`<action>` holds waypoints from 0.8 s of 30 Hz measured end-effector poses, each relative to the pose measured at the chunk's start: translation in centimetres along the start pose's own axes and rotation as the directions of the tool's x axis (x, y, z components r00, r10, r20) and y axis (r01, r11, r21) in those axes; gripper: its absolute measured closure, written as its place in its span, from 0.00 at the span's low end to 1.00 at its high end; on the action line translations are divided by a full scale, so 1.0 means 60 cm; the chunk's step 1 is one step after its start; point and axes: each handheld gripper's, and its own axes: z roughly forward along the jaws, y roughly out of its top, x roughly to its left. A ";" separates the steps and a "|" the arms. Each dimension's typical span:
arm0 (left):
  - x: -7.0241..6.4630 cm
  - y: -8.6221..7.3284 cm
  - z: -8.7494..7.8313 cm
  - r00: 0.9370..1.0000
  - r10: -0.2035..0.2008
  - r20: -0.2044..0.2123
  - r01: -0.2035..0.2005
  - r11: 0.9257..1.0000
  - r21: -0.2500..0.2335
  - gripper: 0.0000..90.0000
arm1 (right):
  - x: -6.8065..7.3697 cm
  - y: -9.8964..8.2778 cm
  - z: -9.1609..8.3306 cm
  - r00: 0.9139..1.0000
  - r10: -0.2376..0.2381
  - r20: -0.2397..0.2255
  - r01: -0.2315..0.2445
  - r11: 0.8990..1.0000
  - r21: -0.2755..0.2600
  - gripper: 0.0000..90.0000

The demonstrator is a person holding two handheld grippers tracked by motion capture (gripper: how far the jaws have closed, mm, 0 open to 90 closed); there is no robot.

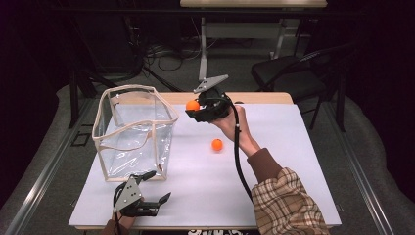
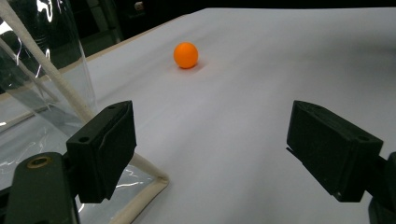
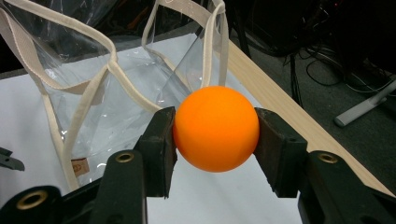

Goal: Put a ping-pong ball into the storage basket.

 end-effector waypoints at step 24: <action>0.001 0.000 0.001 1.000 0.001 0.003 -0.001 1.000 -0.001 0.18 | 0.003 0.030 0.018 1.000 -0.002 0.006 0.002 1.000 -0.022 0.57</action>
